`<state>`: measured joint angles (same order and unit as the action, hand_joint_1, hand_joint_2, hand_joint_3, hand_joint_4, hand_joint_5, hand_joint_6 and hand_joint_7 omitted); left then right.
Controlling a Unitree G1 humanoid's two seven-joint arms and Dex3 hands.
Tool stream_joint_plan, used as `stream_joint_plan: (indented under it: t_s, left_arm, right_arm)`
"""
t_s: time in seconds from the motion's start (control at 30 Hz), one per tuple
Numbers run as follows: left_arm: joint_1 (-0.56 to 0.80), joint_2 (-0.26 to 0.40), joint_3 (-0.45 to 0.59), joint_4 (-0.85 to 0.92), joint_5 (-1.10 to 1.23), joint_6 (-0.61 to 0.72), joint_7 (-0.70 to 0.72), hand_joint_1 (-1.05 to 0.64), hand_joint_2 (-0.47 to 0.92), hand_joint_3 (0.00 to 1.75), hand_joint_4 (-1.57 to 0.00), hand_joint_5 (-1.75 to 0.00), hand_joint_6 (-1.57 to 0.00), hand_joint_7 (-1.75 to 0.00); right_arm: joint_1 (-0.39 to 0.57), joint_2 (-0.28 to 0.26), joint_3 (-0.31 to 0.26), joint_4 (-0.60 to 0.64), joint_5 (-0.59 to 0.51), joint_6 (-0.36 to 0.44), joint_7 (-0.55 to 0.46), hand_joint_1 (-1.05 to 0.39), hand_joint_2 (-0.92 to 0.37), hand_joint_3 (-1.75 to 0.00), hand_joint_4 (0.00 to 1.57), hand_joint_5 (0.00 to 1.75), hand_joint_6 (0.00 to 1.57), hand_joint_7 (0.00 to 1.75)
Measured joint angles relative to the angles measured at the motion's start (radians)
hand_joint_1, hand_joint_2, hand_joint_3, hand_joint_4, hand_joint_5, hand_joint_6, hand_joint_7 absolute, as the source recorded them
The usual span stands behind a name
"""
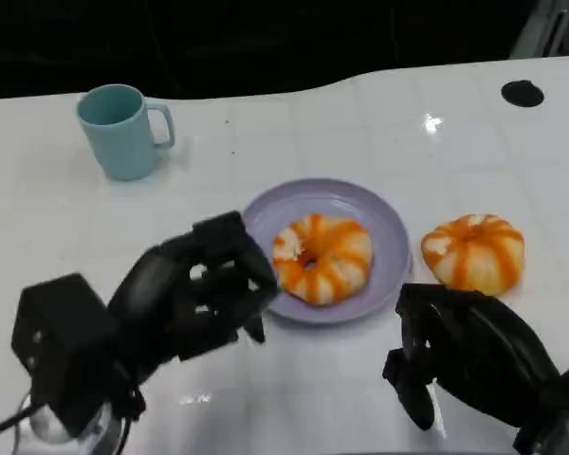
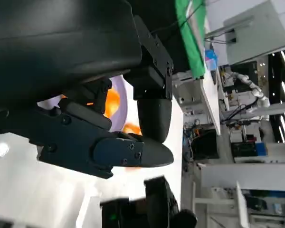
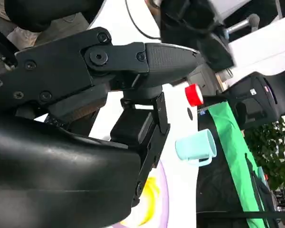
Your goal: Grasp the bread from the table and place it into the plate.
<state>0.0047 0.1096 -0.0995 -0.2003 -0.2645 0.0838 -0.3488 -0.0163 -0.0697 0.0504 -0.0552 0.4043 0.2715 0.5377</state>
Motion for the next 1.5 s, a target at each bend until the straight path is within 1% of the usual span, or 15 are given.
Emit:
stream_joint_plan:
  t_s: [0.17,0.2,0.53,0.67,0.77,1.1,1.23,1.5]
  left_arm:
    - [0.097,-0.024,0.009,-0.030,-0.072,0.007,-0.017,-0.59,0.92,0.34,-0.83,-1.75,-0.62,-1.75]
    - [0.109,-0.027,0.010,-0.033,-0.080,0.007,-0.020,-0.58,0.92,0.35,-0.82,-1.75,-0.60,-1.75]
    - [0.174,-0.022,0.041,-0.059,-0.165,0.079,-0.041,-0.59,0.92,0.29,-0.82,-1.75,-0.59,-1.75]
    - [0.183,-0.023,0.038,-0.048,-0.176,0.090,-0.058,-0.59,0.92,0.30,-0.83,-1.75,-0.60,-1.75]
    - [0.184,-0.029,0.035,-0.019,-0.175,0.089,-0.066,-0.61,0.92,0.28,-0.84,-1.75,-0.61,-1.75]
    - [0.170,-0.065,0.033,0.076,-0.188,0.080,-0.107,-0.61,0.92,0.26,-0.82,-1.75,-0.58,-1.75]
    - [0.161,-0.066,0.032,0.101,-0.188,0.087,-0.125,-0.59,0.92,0.27,-0.81,-1.75,-0.57,-1.75]
    - [0.158,-0.066,0.038,0.112,-0.194,0.097,-0.140,-0.60,0.92,0.24,-0.81,-1.75,-0.58,-1.75]
  right_arm:
    - [-0.004,0.010,0.002,0.019,-0.002,-0.013,-0.001,-0.95,-0.92,-0.44,1.28,1.61,1.06,1.55]
    - [-0.005,0.011,0.003,0.024,-0.004,-0.017,-0.001,-0.96,-0.92,-0.44,1.28,1.61,1.06,1.54]
    - [-0.020,0.022,0.005,0.051,-0.016,-0.026,-0.002,-0.95,-0.92,-0.44,1.26,1.61,1.07,1.53]
    - [-0.022,0.021,0.003,0.058,-0.018,-0.034,0.001,-0.95,-0.92,-0.44,1.26,1.62,1.07,1.53]
    - [-0.022,0.015,0.001,0.062,-0.018,-0.038,0.009,-0.95,-0.92,-0.44,1.27,1.62,1.08,1.53]
    - [-0.022,0.011,-0.001,0.068,-0.018,-0.042,0.017,-0.95,-0.92,-0.43,1.28,1.60,1.08,1.50]
    - [-0.024,0.011,-0.002,0.069,-0.017,-0.041,0.018,-0.96,-0.92,-0.42,1.28,1.59,1.08,1.50]
    - [-0.031,0.012,-0.002,0.080,-0.016,-0.043,0.034,-0.96,-0.92,-0.41,1.30,1.59,1.11,1.53]
